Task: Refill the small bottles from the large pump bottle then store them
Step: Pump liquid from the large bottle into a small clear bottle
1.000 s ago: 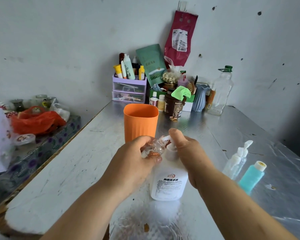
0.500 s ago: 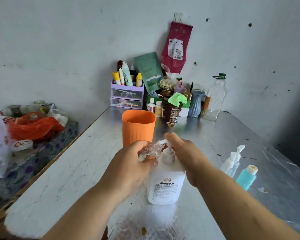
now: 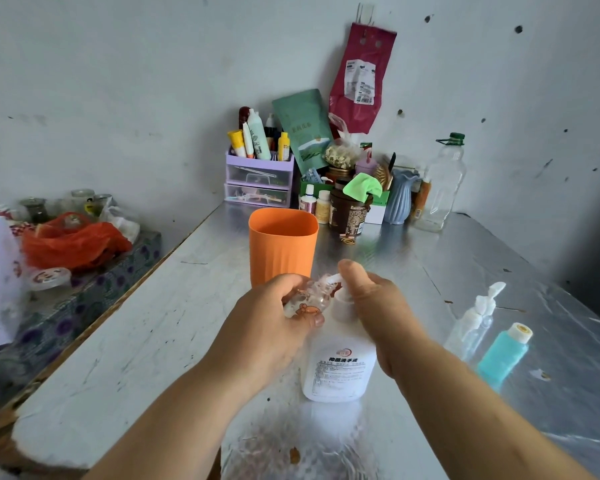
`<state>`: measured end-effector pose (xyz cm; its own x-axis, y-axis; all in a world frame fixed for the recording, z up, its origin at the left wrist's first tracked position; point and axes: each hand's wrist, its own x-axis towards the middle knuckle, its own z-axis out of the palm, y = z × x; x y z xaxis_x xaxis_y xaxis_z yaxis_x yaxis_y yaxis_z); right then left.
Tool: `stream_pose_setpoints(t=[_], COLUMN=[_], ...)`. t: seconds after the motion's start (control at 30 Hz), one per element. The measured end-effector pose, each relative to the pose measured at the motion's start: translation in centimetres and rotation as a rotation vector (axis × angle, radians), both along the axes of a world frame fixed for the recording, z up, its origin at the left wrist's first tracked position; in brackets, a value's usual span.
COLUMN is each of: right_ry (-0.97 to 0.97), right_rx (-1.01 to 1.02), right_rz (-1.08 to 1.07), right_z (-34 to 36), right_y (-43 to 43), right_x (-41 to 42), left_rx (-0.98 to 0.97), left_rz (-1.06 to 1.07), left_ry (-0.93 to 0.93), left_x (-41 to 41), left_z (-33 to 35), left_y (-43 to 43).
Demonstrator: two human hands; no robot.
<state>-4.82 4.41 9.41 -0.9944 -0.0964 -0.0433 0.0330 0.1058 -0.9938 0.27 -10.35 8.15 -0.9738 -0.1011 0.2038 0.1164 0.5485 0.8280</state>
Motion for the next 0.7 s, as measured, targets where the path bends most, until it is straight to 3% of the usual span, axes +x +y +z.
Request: stream_pose_setpoints(t=[0.7], right_ry=[-0.052], right_rx=[0.034], right_rz=[0.033], right_z=[0.3], right_y=[-0.1], right_x=[-0.3], left_rx=[0.017], left_rz=[0.001], left_ry=[-0.007], left_x=[0.2], left_z=[0.5], left_y=[0.1])
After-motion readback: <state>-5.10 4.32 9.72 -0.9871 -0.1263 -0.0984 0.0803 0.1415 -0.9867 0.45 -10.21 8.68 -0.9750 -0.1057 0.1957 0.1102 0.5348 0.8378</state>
